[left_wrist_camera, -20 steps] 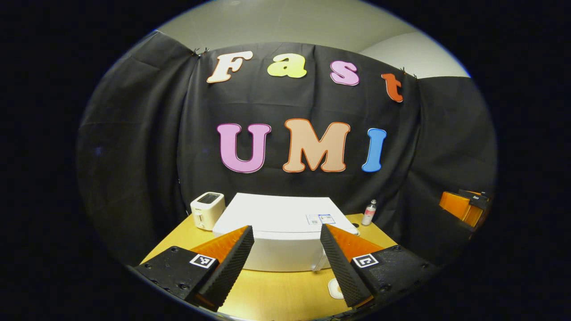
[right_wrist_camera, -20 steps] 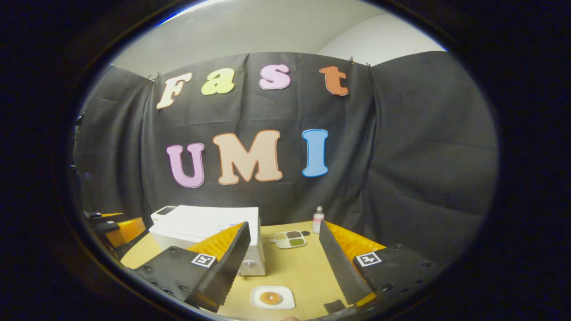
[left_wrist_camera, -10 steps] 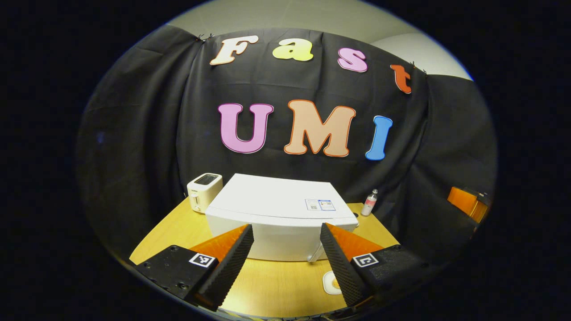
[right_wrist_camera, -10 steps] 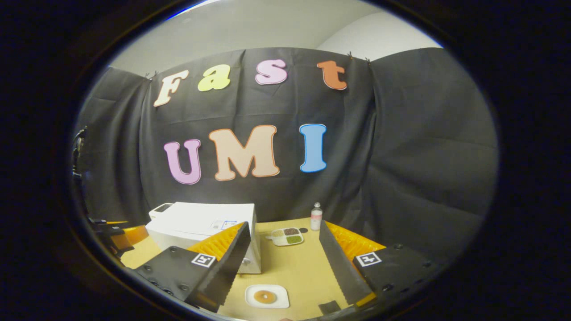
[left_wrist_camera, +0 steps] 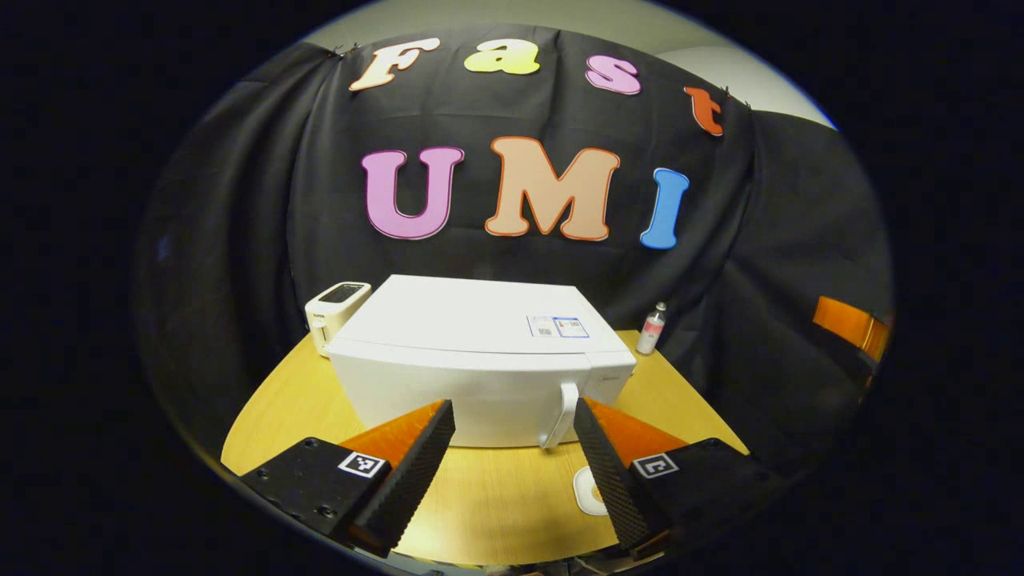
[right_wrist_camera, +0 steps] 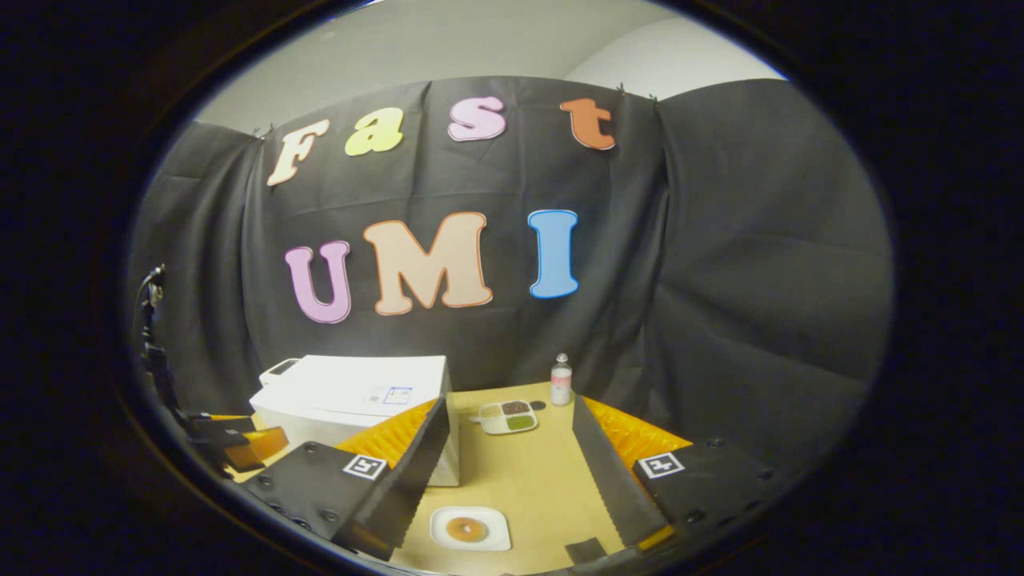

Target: Open the microwave oven with the left hand, put the food in, and close the microwave oven.

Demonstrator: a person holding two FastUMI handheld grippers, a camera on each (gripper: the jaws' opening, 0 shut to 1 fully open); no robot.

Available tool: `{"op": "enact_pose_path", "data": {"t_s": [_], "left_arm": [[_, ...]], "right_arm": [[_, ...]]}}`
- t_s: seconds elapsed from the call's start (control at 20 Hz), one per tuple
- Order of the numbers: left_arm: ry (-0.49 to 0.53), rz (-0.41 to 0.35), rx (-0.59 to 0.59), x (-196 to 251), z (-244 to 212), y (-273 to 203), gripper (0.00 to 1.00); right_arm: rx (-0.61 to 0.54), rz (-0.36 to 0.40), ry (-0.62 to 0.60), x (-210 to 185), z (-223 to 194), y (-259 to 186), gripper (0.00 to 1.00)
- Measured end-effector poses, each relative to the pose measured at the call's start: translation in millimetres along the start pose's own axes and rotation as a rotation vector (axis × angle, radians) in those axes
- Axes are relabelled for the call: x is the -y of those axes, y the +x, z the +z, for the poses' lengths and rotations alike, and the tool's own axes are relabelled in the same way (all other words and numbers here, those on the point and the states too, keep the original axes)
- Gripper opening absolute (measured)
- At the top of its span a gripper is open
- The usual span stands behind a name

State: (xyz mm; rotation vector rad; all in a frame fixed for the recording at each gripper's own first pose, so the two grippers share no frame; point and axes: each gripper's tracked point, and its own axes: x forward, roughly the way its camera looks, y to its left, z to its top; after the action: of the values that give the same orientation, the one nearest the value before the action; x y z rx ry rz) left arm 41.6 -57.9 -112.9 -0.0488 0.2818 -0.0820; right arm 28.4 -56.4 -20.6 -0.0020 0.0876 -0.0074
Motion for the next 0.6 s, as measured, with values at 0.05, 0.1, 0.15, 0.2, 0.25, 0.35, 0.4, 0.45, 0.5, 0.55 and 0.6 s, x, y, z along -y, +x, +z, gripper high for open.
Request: {"op": "enact_pose_path", "data": {"t_s": [0.05,0.1,0.15,0.2,0.25,0.35,0.4,0.45,0.5,0.55,0.6], "left_arm": [[0.010,-0.005,-0.011,2.5,-7.6,6.3,0.96],[0.017,-0.010,-0.026,4.7,-16.8,13.4,0.96],[0.019,-0.017,-0.048,7.9,-26.7,20.7,0.96],[0.020,-0.026,-0.069,11.5,-37.0,27.0,0.96],[0.021,-0.035,-0.084,15.4,-46.4,33.7,0.97],[0.031,-0.055,-0.103,20.2,-61.1,49.4,0.96],[0.034,-0.063,-0.114,21.3,-69.4,58.7,0.97],[0.036,-0.069,-0.130,21.9,-80.0,68.2,0.97],[0.034,-0.073,-0.153,22.1,-90.7,74.9,0.97],[0.028,-0.080,-0.167,22.4,-98.8,83.0,0.97],[0.022,-0.084,-0.184,23.8,-106.2,89.2,0.97]], "right_arm": [[-0.004,-0.004,-0.001,2.9,-2.6,-0.1,0.97],[-0.009,-0.009,-0.003,6.3,-4.4,0.4,0.98],[-0.016,-0.017,-0.008,10.1,-7.9,1.2,0.98],[-0.026,-0.028,-0.014,14.1,-11.0,1.1,0.98],[-0.032,-0.040,-0.018,18.8,-13.0,0.3,0.96],[-0.038,-0.058,-0.022,26.5,-13.6,-1.5,0.96],[-0.036,-0.068,-0.026,30.3,-12.8,-2.7,0.96],[-0.036,-0.079,-0.030,34.2,-13.6,-3.8,0.98],[-0.038,-0.090,-0.033,37.9,-14.7,-4.7,0.98],[-0.042,-0.100,-0.034,41.0,-16.4,-5.9,0.98],[-0.046,-0.109,-0.032,43.5,-17.7,-7.0,0.98]]}}
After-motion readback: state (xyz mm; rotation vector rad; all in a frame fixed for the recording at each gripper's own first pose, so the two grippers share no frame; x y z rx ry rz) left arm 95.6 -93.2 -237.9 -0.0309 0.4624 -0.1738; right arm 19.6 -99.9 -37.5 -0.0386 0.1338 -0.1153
